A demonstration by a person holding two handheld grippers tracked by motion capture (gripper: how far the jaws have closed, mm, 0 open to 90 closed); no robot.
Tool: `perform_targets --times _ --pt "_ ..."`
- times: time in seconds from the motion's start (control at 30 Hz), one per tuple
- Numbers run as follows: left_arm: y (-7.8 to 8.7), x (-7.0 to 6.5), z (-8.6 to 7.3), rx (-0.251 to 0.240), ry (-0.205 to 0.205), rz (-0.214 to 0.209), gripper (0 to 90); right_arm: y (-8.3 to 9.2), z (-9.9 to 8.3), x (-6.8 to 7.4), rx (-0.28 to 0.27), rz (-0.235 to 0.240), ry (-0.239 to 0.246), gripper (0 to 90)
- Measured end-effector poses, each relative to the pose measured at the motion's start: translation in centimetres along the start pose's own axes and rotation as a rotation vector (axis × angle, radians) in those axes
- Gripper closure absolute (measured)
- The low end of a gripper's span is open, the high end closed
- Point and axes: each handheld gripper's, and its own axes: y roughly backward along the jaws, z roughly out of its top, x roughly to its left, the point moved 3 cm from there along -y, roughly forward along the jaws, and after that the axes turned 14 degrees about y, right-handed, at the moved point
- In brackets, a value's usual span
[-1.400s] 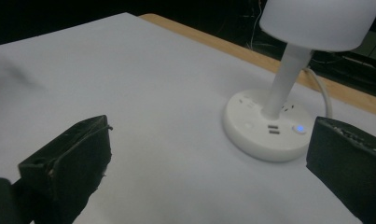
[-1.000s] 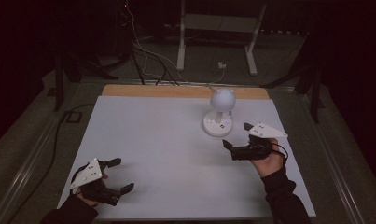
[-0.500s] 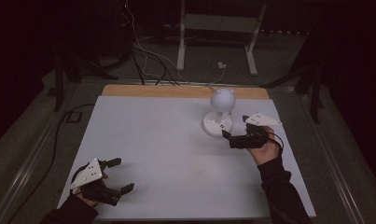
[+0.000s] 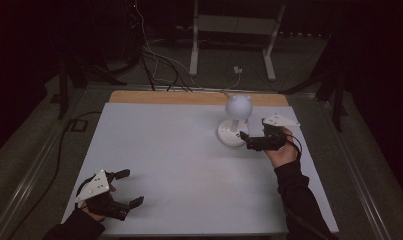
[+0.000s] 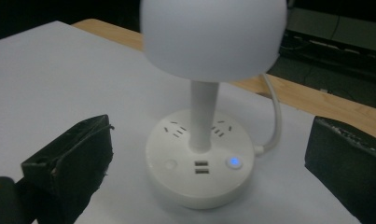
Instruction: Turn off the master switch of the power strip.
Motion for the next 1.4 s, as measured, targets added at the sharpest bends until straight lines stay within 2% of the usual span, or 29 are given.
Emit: perform_targets --times 0.33,0.43,0.5,0.67,0.73,0.8,0.9,1.03,1.13,1.2,1.4 --pt "0.0 0.0 0.0 0.001 0.004 0.0 0.4 -1.3 -0.9 -1.3 0.032 -0.007 -0.039 3.0" --pt "0.0 0.0 0.0 -0.003 0.007 -0.001 0.4 -1.8 -1.2 -1.4 0.041 -0.013 -0.036 3.1" --pt "0.0 0.0 0.0 -0.003 0.005 0.0 0.5 -2.0 -1.4 -1.6 0.04 -0.03 -0.043 6.1" --pt "0.0 0.0 0.0 -0.005 0.008 -0.002 0.4 -2.6 -1.8 -1.8 0.053 -0.037 -0.055 9.6" --pt "0.0 0.0 0.0 -0.004 0.007 -0.002 0.4 -2.8 -1.9 -1.8 0.059 -0.033 -0.073 9.8" --pt "0.0 0.0 0.0 -0.005 0.008 -0.002 0.4 -3.0 -2.0 -1.9 0.067 -0.045 -0.093 14.7" --pt "0.0 0.0 0.0 -0.003 0.008 -0.001 0.5 -3.4 -2.2 -2.1 0.073 -0.052 -0.128 15.3" --pt "0.0 0.0 0.0 -0.003 0.007 -0.001 0.4 -3.7 -2.4 -2.1 0.08 -0.071 -0.164 20.5" --pt "0.0 0.0 0.0 -0.002 0.005 -0.002 0.4 -3.9 -2.4 -2.2 0.082 -0.077 -0.182 27.8" --pt "0.0 0.0 0.0 -0.002 0.005 -0.001 0.4 -4.0 -2.5 -2.4 0.104 -0.072 -0.199 37.9" --pt "0.0 0.0 0.0 -0.002 0.005 -0.001 0.5 -4.1 -2.6 -2.5 0.12 -0.106 -0.225 62.2"
